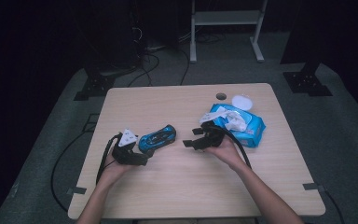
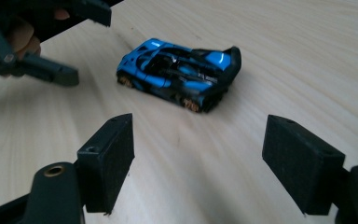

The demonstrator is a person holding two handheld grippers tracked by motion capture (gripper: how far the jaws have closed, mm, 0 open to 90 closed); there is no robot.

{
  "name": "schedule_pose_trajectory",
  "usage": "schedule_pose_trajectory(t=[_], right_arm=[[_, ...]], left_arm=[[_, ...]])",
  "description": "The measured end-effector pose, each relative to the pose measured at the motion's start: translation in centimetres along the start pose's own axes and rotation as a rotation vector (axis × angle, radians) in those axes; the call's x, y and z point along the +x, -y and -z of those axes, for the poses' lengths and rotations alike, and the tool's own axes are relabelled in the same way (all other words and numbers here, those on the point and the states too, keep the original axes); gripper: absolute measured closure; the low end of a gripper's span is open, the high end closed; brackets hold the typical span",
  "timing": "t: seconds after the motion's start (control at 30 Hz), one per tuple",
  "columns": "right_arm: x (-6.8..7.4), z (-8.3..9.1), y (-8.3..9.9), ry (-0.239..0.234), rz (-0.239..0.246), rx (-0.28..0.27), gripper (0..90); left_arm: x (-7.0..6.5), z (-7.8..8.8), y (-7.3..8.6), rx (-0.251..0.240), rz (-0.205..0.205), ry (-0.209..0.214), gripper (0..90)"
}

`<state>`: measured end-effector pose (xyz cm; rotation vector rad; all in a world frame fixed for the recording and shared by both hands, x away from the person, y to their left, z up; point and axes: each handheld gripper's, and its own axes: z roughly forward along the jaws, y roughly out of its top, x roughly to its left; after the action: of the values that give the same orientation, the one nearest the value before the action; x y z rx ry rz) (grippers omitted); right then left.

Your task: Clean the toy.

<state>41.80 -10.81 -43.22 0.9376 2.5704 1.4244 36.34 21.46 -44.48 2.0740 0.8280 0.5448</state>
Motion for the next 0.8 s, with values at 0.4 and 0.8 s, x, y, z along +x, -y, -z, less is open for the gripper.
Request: schedule_pose_trajectory(t=[0.4, 0.8], right_arm=[[-1.2, -5.1, -3.1, 0.019, -0.048, 0.032, 27.6], [-2.0, -8.1, -2.9, 0.003, -0.083, 0.101, 39.6]], left_arm=[[2.4, -3.1, 1.1, 0.025, -0.086, 0.033, 7.4], [3.6, -4.6, 1.5, 0.076, -0.083, 0.098, 8.0]])
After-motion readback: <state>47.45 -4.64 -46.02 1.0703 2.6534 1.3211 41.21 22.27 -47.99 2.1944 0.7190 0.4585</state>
